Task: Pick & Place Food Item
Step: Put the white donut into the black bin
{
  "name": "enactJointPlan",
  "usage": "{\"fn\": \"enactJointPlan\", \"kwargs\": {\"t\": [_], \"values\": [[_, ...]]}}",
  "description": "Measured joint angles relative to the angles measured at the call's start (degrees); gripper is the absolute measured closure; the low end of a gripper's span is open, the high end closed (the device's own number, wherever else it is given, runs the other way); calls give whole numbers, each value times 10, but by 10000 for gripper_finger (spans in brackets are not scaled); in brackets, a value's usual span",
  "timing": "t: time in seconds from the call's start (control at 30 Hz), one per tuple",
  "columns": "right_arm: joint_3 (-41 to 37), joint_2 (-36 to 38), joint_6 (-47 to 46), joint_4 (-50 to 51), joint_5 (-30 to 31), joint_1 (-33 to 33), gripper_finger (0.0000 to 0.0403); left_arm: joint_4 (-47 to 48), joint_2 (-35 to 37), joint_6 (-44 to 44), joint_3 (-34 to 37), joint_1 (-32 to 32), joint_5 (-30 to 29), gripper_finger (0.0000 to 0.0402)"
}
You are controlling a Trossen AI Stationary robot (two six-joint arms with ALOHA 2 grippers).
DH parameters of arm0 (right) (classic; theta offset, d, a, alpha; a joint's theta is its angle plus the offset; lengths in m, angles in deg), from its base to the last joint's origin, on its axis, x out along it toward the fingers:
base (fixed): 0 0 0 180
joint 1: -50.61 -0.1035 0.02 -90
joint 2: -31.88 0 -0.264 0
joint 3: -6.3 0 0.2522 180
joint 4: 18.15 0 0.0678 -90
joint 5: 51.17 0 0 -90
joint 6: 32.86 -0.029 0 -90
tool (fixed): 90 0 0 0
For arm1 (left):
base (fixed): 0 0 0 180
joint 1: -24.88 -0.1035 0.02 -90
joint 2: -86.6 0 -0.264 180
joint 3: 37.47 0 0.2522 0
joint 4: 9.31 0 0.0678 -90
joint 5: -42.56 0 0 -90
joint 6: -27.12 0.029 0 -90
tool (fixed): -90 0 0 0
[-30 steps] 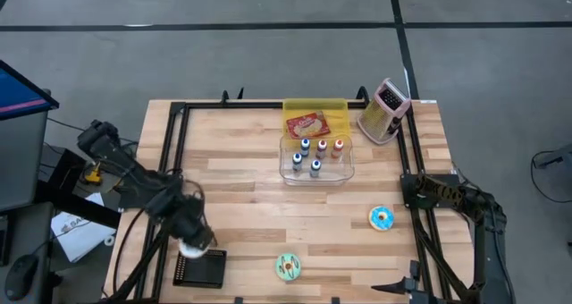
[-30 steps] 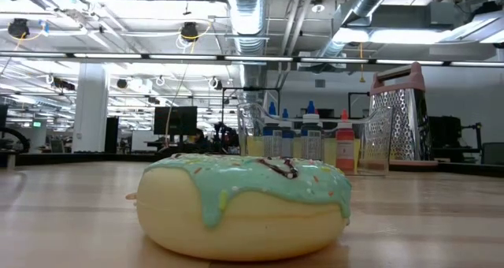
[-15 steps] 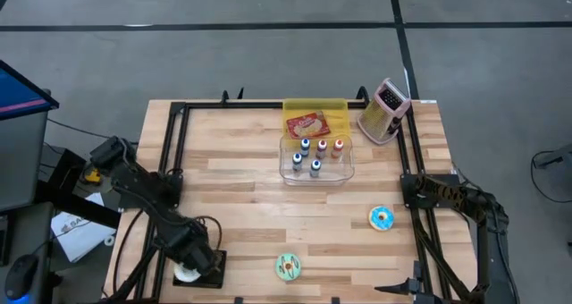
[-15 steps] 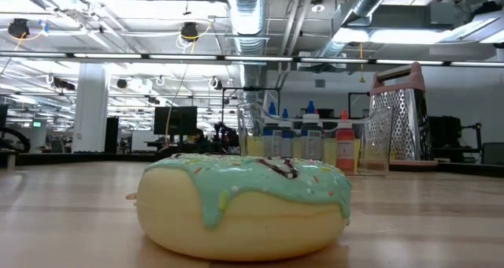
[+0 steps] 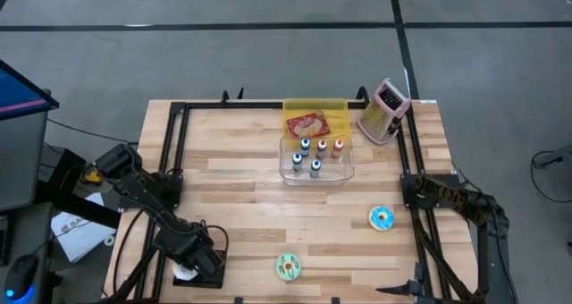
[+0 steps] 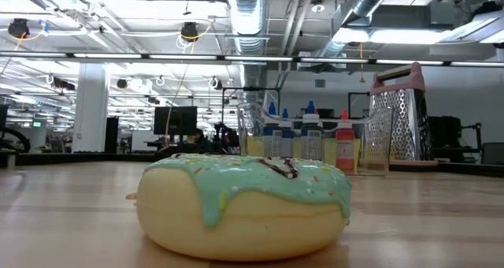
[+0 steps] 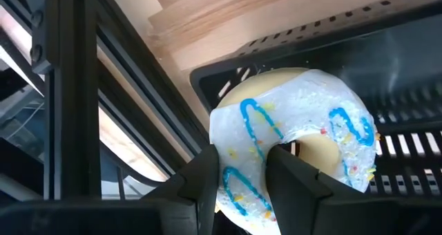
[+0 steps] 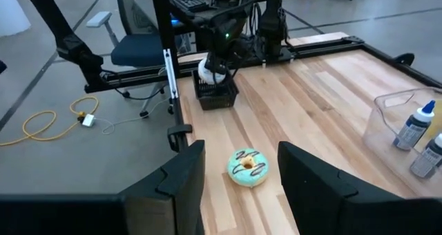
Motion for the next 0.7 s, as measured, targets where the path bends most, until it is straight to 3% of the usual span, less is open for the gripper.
{"fn": "enactJointPlan", "kwargs": {"t": [0.27,0.7], "values": [[0,0,-9,-4,4,-9,228,-5,0,7,0,0,0,291],[0,0,-15,-7,4,-11,228,-2,0,25,0,0,4,239]]}}
